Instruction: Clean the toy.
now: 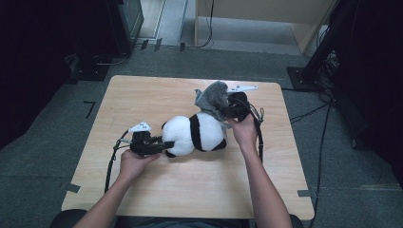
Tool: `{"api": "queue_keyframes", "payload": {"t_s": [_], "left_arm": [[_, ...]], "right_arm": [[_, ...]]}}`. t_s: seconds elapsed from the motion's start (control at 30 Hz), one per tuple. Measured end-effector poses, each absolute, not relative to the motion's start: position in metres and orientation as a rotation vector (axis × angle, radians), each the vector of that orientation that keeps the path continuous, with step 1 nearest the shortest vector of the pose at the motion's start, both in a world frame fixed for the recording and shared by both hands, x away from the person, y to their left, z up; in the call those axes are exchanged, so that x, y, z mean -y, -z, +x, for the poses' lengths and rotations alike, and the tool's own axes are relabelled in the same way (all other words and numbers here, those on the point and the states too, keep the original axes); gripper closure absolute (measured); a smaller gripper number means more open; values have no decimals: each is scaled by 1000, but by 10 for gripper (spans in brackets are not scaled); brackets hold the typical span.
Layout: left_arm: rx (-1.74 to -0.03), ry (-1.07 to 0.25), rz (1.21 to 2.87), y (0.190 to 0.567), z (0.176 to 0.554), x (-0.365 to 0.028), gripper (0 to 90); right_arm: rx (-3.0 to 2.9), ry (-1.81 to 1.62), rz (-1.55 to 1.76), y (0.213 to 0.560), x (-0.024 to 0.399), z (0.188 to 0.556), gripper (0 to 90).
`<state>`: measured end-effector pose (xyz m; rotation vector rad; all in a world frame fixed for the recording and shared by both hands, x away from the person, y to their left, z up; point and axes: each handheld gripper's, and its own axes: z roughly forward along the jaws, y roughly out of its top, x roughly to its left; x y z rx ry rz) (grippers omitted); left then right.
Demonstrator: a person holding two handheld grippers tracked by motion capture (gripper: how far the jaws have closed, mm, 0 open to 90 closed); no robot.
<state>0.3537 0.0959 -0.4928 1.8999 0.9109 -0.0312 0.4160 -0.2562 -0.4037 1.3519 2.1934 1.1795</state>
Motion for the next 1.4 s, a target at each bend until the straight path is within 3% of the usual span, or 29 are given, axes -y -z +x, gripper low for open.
{"api": "queue_keyframes", "payload": {"t_s": [0.37, 0.6, 0.8, 0.97, 1.4], "left_arm": [[-898, 45, 1900, 495, 357, -100, 544], [-894, 41, 1896, 495, 355, -99, 543], [-898, 37, 1888, 495, 351, -98, 544], [-895, 42, 1894, 493, 348, -97, 544], [-879, 38, 1891, 494, 343, -95, 543]], "right_arm": [[-2266, -1138, 1561, 447, 286, 426, 751], [-2146, -1229, 1437, 403, 285, 412, 752], [-2154, -1327, 1231, 355, 253, 392, 751], [-2264, -1384, 1076, 343, 206, 383, 751], [-2520, -1389, 920, 379, 119, 382, 745]]}}
